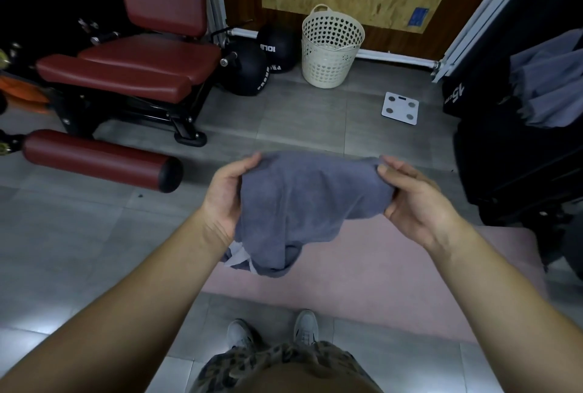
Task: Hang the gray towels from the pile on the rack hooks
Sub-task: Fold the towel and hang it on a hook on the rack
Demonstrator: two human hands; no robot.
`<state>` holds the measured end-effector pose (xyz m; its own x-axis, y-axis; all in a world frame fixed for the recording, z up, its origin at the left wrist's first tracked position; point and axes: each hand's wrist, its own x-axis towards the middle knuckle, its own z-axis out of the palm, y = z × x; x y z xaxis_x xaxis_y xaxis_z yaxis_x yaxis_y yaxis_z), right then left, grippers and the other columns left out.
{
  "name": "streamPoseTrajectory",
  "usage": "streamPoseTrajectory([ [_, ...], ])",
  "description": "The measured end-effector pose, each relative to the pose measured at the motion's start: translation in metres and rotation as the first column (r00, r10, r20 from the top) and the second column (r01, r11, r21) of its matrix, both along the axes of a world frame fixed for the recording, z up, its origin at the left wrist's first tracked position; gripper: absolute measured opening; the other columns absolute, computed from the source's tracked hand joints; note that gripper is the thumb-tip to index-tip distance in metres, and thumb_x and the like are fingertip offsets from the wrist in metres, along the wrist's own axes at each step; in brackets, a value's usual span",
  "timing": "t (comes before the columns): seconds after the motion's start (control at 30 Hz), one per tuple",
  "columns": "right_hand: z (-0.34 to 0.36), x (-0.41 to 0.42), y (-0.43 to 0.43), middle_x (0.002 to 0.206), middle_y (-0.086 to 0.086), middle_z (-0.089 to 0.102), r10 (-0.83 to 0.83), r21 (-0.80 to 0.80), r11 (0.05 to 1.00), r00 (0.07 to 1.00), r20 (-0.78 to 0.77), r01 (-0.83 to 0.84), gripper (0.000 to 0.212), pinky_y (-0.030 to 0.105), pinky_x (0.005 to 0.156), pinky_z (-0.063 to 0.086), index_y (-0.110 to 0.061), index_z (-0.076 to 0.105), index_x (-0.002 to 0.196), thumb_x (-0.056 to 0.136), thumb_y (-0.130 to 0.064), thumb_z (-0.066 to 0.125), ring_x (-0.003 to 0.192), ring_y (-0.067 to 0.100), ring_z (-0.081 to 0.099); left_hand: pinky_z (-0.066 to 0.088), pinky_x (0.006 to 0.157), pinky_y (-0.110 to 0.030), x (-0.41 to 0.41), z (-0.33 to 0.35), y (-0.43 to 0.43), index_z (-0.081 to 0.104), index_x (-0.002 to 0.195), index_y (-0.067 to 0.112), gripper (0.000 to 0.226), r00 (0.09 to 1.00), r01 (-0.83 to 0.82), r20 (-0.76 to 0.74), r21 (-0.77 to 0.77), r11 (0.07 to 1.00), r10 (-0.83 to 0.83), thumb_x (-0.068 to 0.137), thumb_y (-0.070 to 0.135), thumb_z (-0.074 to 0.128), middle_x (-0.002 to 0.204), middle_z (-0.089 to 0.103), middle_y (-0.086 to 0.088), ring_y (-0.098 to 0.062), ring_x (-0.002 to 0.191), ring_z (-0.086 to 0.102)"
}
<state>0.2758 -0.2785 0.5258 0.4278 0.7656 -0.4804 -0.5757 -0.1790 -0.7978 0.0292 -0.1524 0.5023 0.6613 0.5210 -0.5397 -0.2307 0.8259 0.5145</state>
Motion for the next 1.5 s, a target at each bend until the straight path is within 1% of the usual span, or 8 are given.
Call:
streamPoseTrajectory([
  [0.17,0.005,-0.001,0.017,0.102,0.016,0.070,-0.024,-0.063,0.997,0.988,0.150,0.034,0.037,0.035,0.085,0.057,-0.012,0.059,0.127,0.092,0.001,0.063,0.089,0.022,0.068,0.058,0.085,-0.043,-0.001,-0.004,-0.009,0.072,0.114,0.001,0.069,0.980,0.199,0.010,0.014,0.980,-0.200,0.054,0.028,0.095,0.112,0.071,-0.019,-0.033,0.100,0.070],
  [0.37,-0.001,-0.013,0.014,0.104,0.006,0.064,0.065,-0.195,0.978,0.798,0.599,0.067,0.030,0.032,0.085,0.049,-0.022,0.065,0.113,0.086,-0.022,0.077,0.090,0.015,0.061,0.062,0.076,-0.037,0.009,0.012,-0.004,0.071,0.099,-0.005,0.029,0.999,0.008,-0.048,-0.030,1.000,-0.010,0.079,0.005,0.053,0.093,0.073,-0.019,-0.029,0.082,0.073],
  [0.53,0.022,-0.054,-0.011,0.094,0.007,0.074,0.335,0.014,0.909,0.750,0.571,-0.417,0.015,0.027,0.084,0.053,-0.014,0.073,0.091,0.079,-0.020,0.080,0.087,0.015,0.065,0.050,0.101,-0.047,0.018,0.018,0.003,0.065,0.116,-0.009,0.042,0.982,-0.186,0.000,-0.122,0.975,0.188,0.083,0.010,0.049,0.115,0.069,-0.025,-0.036,0.106,0.069],
  [0.7,0.014,-0.062,-0.012,0.103,-0.009,0.071,0.475,-0.162,0.789,0.422,0.772,-0.593,0.037,0.029,0.097,0.048,-0.021,0.076,0.103,0.069,-0.020,0.091,0.103,0.010,0.065,0.038,0.114,-0.048,0.017,0.018,0.009,0.048,0.139,-0.008,0.053,0.972,-0.232,-0.004,-0.210,0.950,0.237,0.091,0.015,0.045,0.140,0.055,-0.024,-0.034,0.131,0.053],
  [1.03,0.000,-0.058,-0.007,0.092,-0.010,0.061,0.393,-0.257,0.787,0.136,0.909,-0.561,0.023,0.021,0.077,0.047,-0.024,0.077,0.096,0.076,-0.018,0.087,0.088,0.006,0.057,0.054,0.090,-0.043,0.020,0.023,0.009,0.060,0.100,-0.005,0.028,0.936,-0.349,-0.048,-0.216,0.912,0.348,0.100,0.017,0.043,0.087,0.068,-0.021,-0.032,0.085,0.068],
  [1.17,0.005,-0.056,-0.009,0.081,-0.004,0.062,0.369,-0.191,0.814,0.234,0.899,-0.549,0.016,0.025,0.070,0.048,-0.022,0.077,0.083,0.081,-0.007,0.080,0.076,0.011,0.059,0.056,0.083,-0.041,0.016,0.019,0.013,0.061,0.098,-0.005,0.029,0.925,-0.379,-0.060,-0.214,0.900,0.376,0.100,0.016,0.042,0.081,0.069,-0.019,-0.031,0.074,0.071],
  [1.33,0.013,-0.050,-0.019,0.081,0.001,0.065,0.461,-0.174,0.763,0.334,0.822,-0.623,0.022,0.030,0.072,0.054,-0.024,0.077,0.078,0.076,-0.004,0.085,0.074,0.013,0.063,0.049,0.105,-0.038,0.007,0.011,0.024,0.053,0.136,0.000,0.042,0.903,-0.428,-0.091,-0.245,0.870,0.419,0.098,0.015,0.045,0.131,0.061,-0.011,-0.024,0.121,0.062],
  [1.5,0.015,-0.046,-0.016,0.068,-0.008,0.068,0.500,-0.175,0.814,0.514,0.698,-0.554,0.013,0.023,0.067,0.051,-0.014,0.073,0.075,0.085,-0.008,0.077,0.066,0.005,0.061,0.056,0.088,-0.041,0.009,0.019,0.013,0.063,0.096,-0.006,0.030,0.936,-0.348,-0.102,-0.129,0.928,0.337,0.096,0.014,0.041,0.090,0.070,-0.020,-0.031,0.081,0.071],
])
